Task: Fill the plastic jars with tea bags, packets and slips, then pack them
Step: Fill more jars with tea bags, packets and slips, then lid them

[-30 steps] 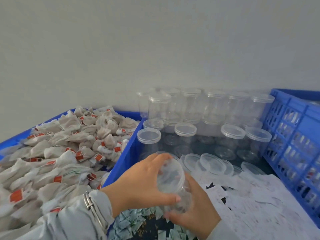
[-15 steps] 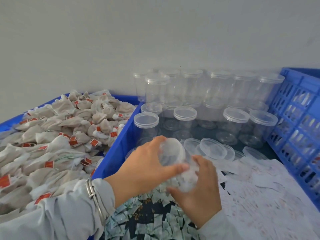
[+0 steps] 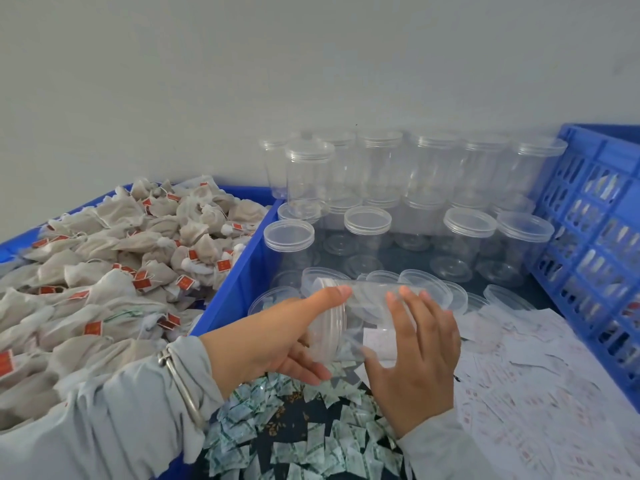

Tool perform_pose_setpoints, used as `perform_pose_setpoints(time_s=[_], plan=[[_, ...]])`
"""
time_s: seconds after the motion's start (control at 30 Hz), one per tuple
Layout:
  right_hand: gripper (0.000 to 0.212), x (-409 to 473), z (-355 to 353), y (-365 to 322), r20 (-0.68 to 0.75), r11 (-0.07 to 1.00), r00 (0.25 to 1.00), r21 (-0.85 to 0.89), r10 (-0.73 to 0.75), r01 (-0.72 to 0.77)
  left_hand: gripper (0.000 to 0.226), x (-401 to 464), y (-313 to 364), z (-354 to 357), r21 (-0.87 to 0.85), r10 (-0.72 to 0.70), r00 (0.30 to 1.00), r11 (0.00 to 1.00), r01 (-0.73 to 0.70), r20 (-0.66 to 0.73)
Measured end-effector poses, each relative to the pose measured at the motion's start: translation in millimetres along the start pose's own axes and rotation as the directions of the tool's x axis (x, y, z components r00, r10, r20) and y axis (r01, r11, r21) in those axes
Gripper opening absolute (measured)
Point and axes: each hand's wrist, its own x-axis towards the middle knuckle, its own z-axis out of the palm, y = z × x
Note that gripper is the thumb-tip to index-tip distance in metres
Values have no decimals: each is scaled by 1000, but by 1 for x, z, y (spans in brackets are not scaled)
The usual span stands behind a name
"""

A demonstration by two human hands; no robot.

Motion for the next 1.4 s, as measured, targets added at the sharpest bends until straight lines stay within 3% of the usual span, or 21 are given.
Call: perform_pose_setpoints(time_s=[0.13,0.2,0.27,0.33,0.4,0.47,0.5,0.53,0.6,0.7,0.8,0.9,0.97,1.07,1.17,1.27,1.33,1.4], plan=[[57,1,-1,-6,2,1000,1000,5,11,-11,109,5,0,-7,-134,-134,982,979,152,130],[59,1,-1,-6,-8,998,998,-8,56,-56,95,6,1,-13,-223,-215,948,937,268,235],[78,4,-2,2,-16,979,980,-42,200,-201,65,7,2,-21,-350,-243,950,888,299,196],[95,6,-4,12,-12,954,956,-71,292,-292,51,7,4,-25,-380,-205,977,900,213,62],[99,6,-6,15,13,951,952,-52,306,-305,59,10,2,-21,-261,-114,993,960,101,-36],[102,4,-4,12,51,959,958,-20,283,-282,82,11,-6,-11,87,83,995,993,-78,-63],[103,3,-3,9,66,966,964,-6,259,-260,96,9,-10,-7,331,224,974,921,-204,-23],[103,1,-1,6,79,972,969,9,234,-235,107,8,-13,-4,530,358,932,779,-334,61],[103,0,1,5,103,979,975,38,195,-199,113,5,-17,0,688,494,845,540,-484,207],[101,-1,1,7,128,984,982,90,141,-153,101,5,-16,-5,705,522,833,521,-482,184],[99,-1,0,8,128,986,986,114,107,-122,81,6,-9,-8,606,431,898,692,-393,91],[99,1,0,5,111,989,988,88,108,-118,77,8,-5,-3,321,265,964,911,-260,27],[98,1,0,3,101,993,990,54,99,-105,68,8,-4,0,156,141,990,977,-142,19],[95,-1,-1,2,90,998,994,17,61,-63,61,9,-5,-1,22,-7,1000,1000,6,11],[95,-2,0,0,76,999,996,2,42,-43,71,9,-4,-6,-36,-120,990,992,123,81],[99,3,-3,12,64,953,951,-3,302,-302,82,10,0,-21,-177,-202,964,956,232,171],[97,7,-6,30,55,866,866,28,497,-499,81,11,1,-31,-302,-163,975,932,202,150],[94,9,-8,42,52,814,816,56,576,-578,72,12,3,-32,-395,-86,991,911,118,98]])
